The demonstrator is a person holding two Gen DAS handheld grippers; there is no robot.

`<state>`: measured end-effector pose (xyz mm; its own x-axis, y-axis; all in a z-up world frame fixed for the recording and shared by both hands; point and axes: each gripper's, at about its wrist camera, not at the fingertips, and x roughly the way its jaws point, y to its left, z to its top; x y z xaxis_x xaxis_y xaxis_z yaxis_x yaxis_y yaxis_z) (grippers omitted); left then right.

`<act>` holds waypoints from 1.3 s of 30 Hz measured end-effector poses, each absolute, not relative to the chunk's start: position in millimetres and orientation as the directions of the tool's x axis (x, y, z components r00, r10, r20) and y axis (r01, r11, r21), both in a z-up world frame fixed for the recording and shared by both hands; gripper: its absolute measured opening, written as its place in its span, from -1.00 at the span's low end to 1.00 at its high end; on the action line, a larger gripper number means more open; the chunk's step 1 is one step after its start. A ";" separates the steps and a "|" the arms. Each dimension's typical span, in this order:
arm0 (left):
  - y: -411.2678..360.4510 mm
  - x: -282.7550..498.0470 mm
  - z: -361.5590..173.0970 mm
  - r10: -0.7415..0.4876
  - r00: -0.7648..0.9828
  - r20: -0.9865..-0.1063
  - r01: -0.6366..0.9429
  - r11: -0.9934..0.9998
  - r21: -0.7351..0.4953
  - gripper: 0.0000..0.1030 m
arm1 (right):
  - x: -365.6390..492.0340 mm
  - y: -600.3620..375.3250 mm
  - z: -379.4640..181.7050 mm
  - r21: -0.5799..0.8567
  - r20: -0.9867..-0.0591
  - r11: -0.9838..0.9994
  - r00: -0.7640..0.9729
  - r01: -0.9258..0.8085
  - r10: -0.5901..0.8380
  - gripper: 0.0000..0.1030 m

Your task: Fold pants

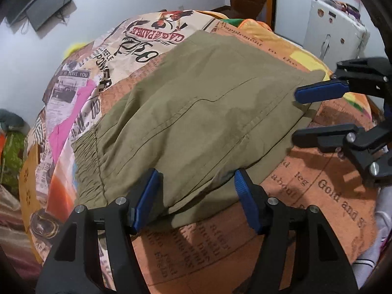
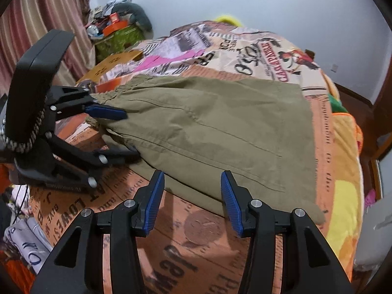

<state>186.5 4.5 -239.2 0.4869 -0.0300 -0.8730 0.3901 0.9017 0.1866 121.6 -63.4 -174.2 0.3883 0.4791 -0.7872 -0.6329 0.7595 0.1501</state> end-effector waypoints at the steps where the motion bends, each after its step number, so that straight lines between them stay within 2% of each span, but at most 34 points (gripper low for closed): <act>1: 4.0 187.0 -240.2 -0.033 0.488 -0.872 0.391 0.901 0.185 0.24 | 122.2 -61.2 -175.7 0.158 -0.789 0.754 0.378 -0.638 0.485 -0.14; 3: 6.7 189.9 -239.1 -0.049 0.483 -0.874 0.384 0.909 0.162 0.17 | 124.0 -54.7 -180.0 0.156 -0.797 0.747 0.364 -0.647 0.482 -0.14; 4: 9.0 191.7 -238.2 -0.061 0.478 -0.876 0.379 0.914 0.143 0.01 | 125.0 -51.4 -182.2 0.151 -0.802 0.744 0.359 -0.651 0.477 -0.14; 6: 11.4 194.3 -235.4 -0.077 0.472 -0.878 0.375 0.919 0.121 -0.18 | 126.1 -47.6 -184.8 0.144 -0.810 0.739 0.351 -0.658 0.470 -0.14; 7: 12.9 195.1 -233.1 -0.093 0.467 -0.879 0.377 0.921 0.103 -0.22 | 126.5 -45.7 -185.8 0.141 -0.813 0.735 0.347 -0.663 0.468 -0.14; 16: 24.1 201.2 -211.8 -0.170 0.461 -0.871 0.348 0.938 0.001 -0.31 | 133.2 -36.4 -184.7 0.115 -0.796 0.714 0.366 -0.691 0.482 -0.18; 17: 23.8 200.3 -209.7 -0.173 0.463 -0.870 0.349 0.937 -0.001 -0.31 | 134.0 -35.5 -184.0 0.106 -0.791 0.719 0.379 -0.687 0.479 -0.24; 18: 22.1 198.1 -207.6 -0.176 0.465 -0.868 0.357 0.934 0.001 -0.31 | 134.4 -35.3 -183.5 0.097 -0.784 0.723 0.395 -0.684 0.478 -0.47; 20: 19.7 194.1 -204.9 -0.180 0.474 -0.862 0.369 0.929 0.009 -0.31 | 136.0 -34.0 -184.9 0.094 -0.787 0.723 0.393 -0.685 0.475 -0.71; 22: 15.4 187.8 -202.5 -0.190 0.487 -0.853 0.390 0.921 0.017 -0.31 | 135.9 -34.2 -185.4 0.096 -0.784 0.722 0.395 -0.685 0.480 -0.84; 28: 16.0 187.6 -211.6 -0.180 0.478 -0.860 0.380 0.925 0.018 -0.31 | 127.5 -36.4 -174.2 0.077 -0.761 0.713 0.421 -0.697 0.494 -0.88; 33: 6.1 181.5 -215.1 -0.118 0.508 -0.853 0.383 0.918 0.101 -0.31 | 121.9 -38.5 -167.6 0.079 -0.748 0.705 0.426 -0.704 0.509 -0.91; 36: 3.6 176.0 -214.5 -0.096 0.525 -0.846 0.389 0.911 0.138 -0.50 | 120.2 -40.1 -167.6 0.104 -0.747 0.702 0.411 -0.704 0.523 -0.92; 39: 6.3 171.6 -211.1 -0.113 0.529 -0.841 0.390 0.913 0.123 -0.56 | 116.8 -41.9 -166.4 0.104 -0.743 0.701 0.413 -0.706 0.526 -0.93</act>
